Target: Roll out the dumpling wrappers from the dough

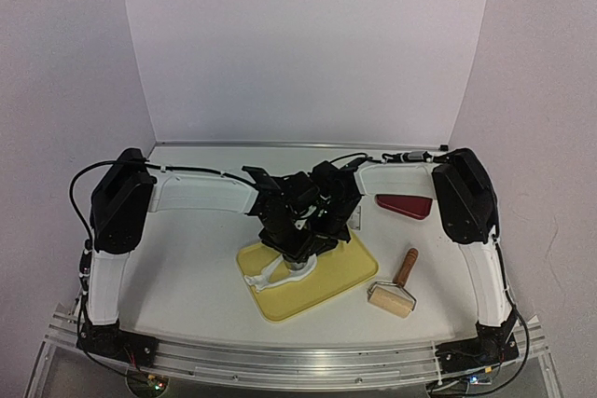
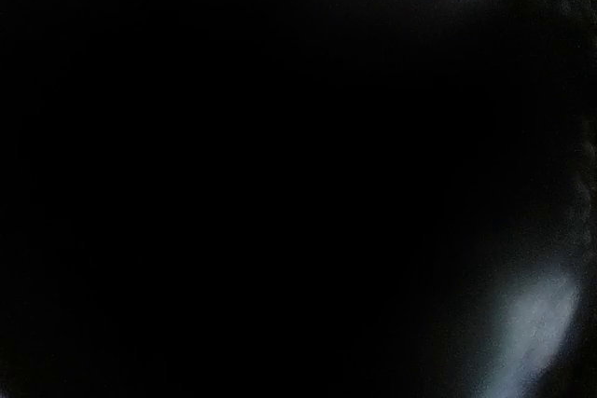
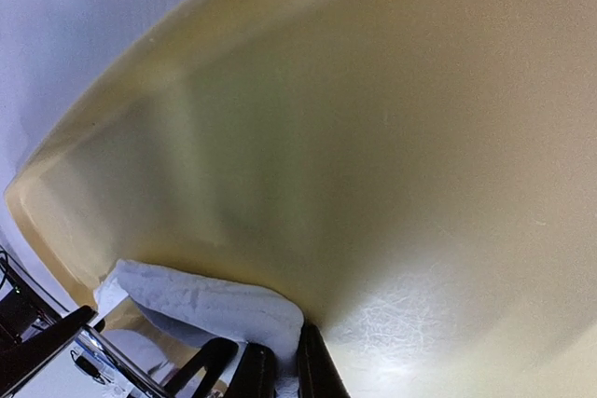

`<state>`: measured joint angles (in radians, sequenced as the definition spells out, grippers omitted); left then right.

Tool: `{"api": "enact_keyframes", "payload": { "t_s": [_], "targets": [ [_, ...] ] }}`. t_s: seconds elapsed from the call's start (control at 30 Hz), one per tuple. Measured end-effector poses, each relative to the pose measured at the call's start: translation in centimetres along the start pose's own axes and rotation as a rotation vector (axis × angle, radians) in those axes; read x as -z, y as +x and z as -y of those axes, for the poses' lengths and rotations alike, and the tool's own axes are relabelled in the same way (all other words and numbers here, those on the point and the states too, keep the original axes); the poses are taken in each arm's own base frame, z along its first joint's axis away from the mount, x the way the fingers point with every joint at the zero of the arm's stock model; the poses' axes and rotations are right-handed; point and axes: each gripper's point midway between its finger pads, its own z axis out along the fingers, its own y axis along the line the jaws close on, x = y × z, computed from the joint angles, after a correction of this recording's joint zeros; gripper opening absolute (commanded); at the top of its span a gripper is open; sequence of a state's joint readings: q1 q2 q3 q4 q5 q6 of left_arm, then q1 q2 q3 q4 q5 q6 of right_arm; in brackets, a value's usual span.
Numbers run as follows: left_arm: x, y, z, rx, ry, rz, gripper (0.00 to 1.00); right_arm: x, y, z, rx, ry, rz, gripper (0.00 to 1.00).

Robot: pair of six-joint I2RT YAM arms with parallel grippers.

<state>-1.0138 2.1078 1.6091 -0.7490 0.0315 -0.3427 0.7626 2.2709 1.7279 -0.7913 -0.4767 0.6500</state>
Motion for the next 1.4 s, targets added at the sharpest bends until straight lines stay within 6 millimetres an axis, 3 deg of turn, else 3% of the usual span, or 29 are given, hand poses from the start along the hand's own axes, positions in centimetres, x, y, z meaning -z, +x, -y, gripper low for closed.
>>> {"api": "enact_keyframes", "payload": {
  "t_s": [0.13, 0.57, 0.87, 1.4],
  "targets": [
    [-0.1, 0.1, 0.0, 0.002, -0.012, -0.009, 0.40, 0.0, 0.0, 0.1, -0.008, 0.002, -0.002, 0.00],
    [-0.5, 0.2, 0.1, -0.011, -0.039, -0.011, 0.35, 0.0, 0.3, 0.7, -0.069, -0.001, 0.026, 0.00],
    [-0.8, 0.1, 1.6, -0.040, -0.022, 0.012, 0.34, 0.7, 1.5, 2.7, -0.134, 0.034, 0.070, 0.00],
    [-1.1, -0.4, 2.3, -0.049, -0.011, 0.039, 0.34, 1.6, 2.3, 4.9, -0.210, 0.053, 0.093, 0.00]
  ]
}}
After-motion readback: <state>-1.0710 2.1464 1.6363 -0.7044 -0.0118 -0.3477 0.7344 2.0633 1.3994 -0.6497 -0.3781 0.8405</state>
